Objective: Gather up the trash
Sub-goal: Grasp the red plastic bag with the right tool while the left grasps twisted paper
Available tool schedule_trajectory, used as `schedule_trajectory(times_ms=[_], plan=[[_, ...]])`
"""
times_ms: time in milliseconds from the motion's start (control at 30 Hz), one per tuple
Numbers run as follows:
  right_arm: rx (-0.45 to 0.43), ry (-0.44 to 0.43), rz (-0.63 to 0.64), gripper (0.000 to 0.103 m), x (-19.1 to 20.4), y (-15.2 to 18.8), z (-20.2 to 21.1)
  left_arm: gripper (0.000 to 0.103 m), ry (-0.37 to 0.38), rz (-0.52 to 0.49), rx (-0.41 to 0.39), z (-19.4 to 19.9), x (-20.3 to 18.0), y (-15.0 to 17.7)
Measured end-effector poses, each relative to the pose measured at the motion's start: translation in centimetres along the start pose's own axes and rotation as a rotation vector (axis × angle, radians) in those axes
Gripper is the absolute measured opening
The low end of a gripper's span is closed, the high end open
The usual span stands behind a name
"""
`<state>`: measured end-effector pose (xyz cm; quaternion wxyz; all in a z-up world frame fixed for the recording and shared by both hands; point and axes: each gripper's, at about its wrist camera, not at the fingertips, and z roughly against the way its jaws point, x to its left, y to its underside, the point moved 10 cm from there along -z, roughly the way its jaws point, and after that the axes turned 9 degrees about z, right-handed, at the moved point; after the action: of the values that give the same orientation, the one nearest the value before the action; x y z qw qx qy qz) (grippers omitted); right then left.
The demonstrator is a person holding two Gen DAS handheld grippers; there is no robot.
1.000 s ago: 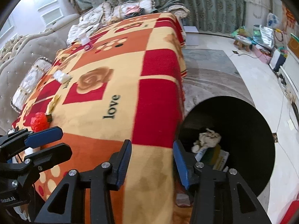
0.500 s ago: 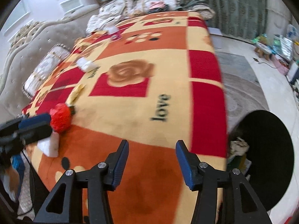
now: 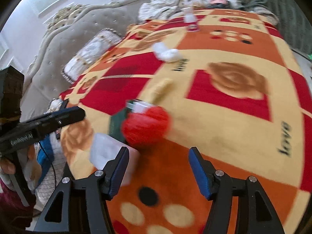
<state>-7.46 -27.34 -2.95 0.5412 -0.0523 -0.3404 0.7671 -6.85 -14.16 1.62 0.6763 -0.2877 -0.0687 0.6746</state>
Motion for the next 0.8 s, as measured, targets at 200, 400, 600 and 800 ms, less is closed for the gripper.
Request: schedule_trajectory(times_ms=[200,400,600,800], plan=[[0.015,-0.091,-0.06,0.061,2.0,-1.4,-4.4,0.042,0.002,0.029,0.003,0.1,1.3,0.1],[-0.032,-0.091,-0.116,0.037,0.6,-1.6,-4.5,0.042,0.011,0.023,0.025,-0.8,1.0,0.4],[-0.077,-0.012,-0.139,0.037,-3.2,-1.2,-0.2,0.042,0.067,0.029,0.019,-2.4,-1.0,-1.3],[-0.086,0.033,-0.214,0.037,-7.2,0.3,2.3,0.048,0.06,-0.041,0.027,-5.9,-4.0,-3.9]])
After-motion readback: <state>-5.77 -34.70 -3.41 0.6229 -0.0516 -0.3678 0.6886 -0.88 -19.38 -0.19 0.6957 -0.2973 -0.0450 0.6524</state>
